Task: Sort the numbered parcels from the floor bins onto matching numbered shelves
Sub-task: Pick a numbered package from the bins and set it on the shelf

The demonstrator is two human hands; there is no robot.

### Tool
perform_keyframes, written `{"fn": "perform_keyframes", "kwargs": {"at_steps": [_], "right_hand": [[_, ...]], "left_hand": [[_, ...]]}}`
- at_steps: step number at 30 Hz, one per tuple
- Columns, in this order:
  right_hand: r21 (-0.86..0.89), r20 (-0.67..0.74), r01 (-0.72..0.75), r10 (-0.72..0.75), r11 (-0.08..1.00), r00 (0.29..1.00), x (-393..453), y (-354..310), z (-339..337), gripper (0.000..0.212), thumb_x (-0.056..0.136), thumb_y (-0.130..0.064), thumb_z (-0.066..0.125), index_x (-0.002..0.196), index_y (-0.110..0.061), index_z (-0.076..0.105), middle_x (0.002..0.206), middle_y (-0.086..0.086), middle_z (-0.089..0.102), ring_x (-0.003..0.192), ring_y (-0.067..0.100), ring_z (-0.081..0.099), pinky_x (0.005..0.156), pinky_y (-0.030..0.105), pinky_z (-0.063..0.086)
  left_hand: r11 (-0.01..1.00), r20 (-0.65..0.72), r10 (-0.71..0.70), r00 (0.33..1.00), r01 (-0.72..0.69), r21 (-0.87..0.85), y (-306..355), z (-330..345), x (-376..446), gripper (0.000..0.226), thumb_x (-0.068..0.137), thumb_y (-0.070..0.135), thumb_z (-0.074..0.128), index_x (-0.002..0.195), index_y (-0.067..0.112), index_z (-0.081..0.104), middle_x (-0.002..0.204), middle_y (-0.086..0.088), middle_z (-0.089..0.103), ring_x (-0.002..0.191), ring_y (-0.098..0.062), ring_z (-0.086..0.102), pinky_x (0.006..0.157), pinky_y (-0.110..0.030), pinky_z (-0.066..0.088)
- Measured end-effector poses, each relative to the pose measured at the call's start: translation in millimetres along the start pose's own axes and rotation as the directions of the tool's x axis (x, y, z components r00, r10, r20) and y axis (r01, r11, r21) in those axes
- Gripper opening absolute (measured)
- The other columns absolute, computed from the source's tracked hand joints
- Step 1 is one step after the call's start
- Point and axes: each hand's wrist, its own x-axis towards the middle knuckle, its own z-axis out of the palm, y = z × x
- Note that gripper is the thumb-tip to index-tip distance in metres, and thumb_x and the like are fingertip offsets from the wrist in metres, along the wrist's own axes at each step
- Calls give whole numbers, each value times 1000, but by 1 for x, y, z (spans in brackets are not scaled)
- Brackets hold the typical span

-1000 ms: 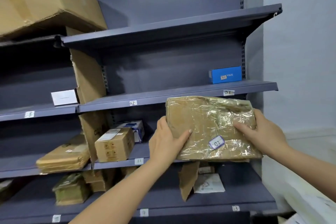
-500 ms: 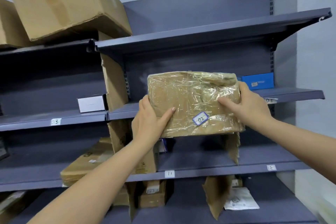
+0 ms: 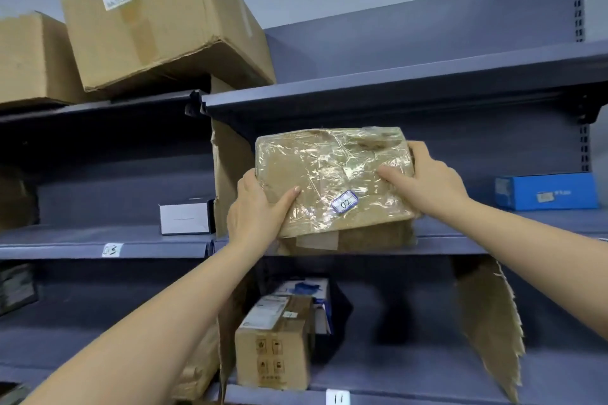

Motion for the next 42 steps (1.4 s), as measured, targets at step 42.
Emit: {"fn": "perform_keyframes", "kwargs": {"at_steps": [42], "right_hand": [[365, 529, -551, 320, 751, 786, 157, 7, 162, 50, 85, -73, 42, 109, -32, 56, 106, -2, 61, 108, 32, 59, 102, 58, 41]], "left_hand": [[917, 292, -198, 936, 282, -282, -100, 96, 151, 94, 81, 51, 71, 148, 10, 18, 147, -12, 29, 127, -29, 41, 88, -31, 36]]}}
